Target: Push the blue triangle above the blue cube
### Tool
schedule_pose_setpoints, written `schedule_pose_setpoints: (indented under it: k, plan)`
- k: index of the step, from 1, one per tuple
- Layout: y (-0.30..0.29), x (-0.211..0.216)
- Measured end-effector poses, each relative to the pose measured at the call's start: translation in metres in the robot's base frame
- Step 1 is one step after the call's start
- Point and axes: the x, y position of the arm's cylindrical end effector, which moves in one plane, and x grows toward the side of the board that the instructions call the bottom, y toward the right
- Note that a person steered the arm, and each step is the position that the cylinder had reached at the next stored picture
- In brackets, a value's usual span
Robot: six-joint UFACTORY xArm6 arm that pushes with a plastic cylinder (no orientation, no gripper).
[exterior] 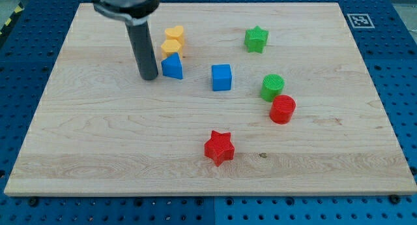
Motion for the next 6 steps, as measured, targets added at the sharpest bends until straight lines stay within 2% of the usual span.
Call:
schedule_pose_setpoints:
  k: [1, 5, 6]
  plan:
    - [0.002, -0.003]
    - [0.117, 0.005]
    - [0.117, -0.026]
